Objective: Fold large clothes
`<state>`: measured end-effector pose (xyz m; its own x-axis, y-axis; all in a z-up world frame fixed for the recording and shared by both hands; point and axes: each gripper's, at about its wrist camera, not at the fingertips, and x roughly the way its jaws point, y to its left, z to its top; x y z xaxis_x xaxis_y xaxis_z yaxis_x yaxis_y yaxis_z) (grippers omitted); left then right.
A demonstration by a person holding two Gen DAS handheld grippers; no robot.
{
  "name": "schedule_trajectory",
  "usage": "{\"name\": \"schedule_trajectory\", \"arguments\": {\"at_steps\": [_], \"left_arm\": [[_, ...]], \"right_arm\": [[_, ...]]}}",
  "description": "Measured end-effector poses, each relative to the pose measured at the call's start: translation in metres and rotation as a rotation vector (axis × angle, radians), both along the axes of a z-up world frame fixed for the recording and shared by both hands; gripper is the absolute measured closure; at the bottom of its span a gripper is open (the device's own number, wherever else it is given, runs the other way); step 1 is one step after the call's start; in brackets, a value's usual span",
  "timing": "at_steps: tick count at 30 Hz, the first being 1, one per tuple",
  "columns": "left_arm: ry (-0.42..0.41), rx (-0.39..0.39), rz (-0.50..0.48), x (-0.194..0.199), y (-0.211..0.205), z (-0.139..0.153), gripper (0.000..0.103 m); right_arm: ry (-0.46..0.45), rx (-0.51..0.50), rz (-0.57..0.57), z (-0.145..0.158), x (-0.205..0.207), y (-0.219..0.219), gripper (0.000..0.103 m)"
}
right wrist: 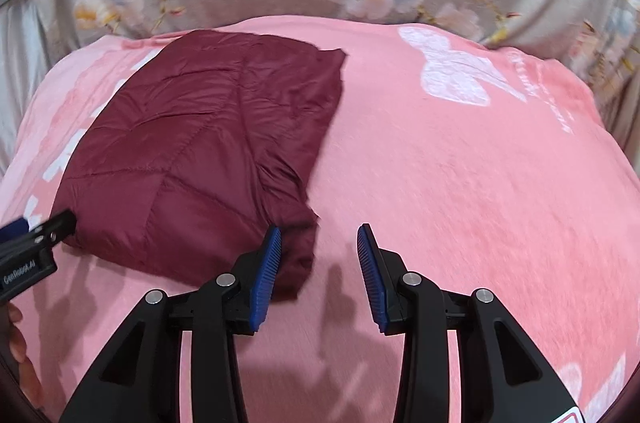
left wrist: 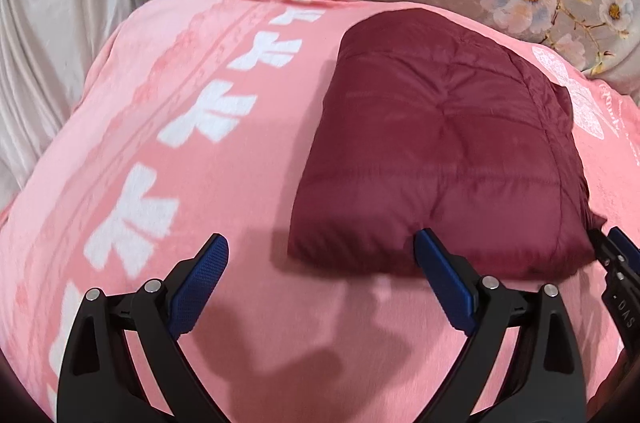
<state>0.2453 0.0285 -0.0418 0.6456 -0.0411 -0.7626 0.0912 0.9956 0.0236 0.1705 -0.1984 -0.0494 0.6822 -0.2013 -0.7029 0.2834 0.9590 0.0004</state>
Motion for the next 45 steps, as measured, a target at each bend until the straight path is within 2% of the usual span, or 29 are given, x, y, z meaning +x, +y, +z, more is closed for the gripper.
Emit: {"name": "schedule_trajectory", "arguments": {"at_steps": [5, 9, 11, 14, 20, 25, 30, 37, 45], "left_arm": [[0.025, -0.044, -0.032, -0.030, -0.010, -0.016, 0.011], [0.022, -0.063, -0.056, -0.055, -0.020, -0.028, 0.011], [0.014, -0.074, -0.067, -0.067, -0.023, -0.031, 0.011], [-0.021, -0.066, -0.072, -0.081, -0.025, -0.028, 0.011], [-0.045, -0.067, -0.056, -0.101, -0.022, -0.027, 0.007], [-0.091, -0.039, -0.013, -0.112, -0.019, -0.023, 0.007], [-0.087, -0.016, 0.023, -0.120, -0.015, -0.024, 0.007], [-0.119, 0.030, 0.031, -0.129, -0.017, -0.020, 0.007], [-0.126, 0.067, 0.038, -0.129, -0.021, -0.020, 0.007]], "right_arm": [[-0.011, -0.051, 0.031, -0.005, -0.033, 0.019, 0.059], [-0.023, -0.073, 0.027, -0.018, -0.065, 0.027, 0.030], [-0.016, -0.061, 0.027, -0.019, -0.074, 0.026, 0.022], [-0.062, -0.036, 0.005, -0.015, -0.087, 0.021, 0.017], [-0.056, -0.008, -0.003, -0.017, -0.096, 0.022, 0.016], [-0.078, -0.079, 0.024, -0.013, -0.106, 0.039, 0.016], [-0.110, -0.102, 0.038, -0.009, -0.114, 0.045, 0.016], [-0.084, -0.044, 0.041, -0.011, -0.117, 0.039, 0.016], [-0.063, -0.031, 0.039, -0.015, -0.115, 0.037, 0.016]]}}
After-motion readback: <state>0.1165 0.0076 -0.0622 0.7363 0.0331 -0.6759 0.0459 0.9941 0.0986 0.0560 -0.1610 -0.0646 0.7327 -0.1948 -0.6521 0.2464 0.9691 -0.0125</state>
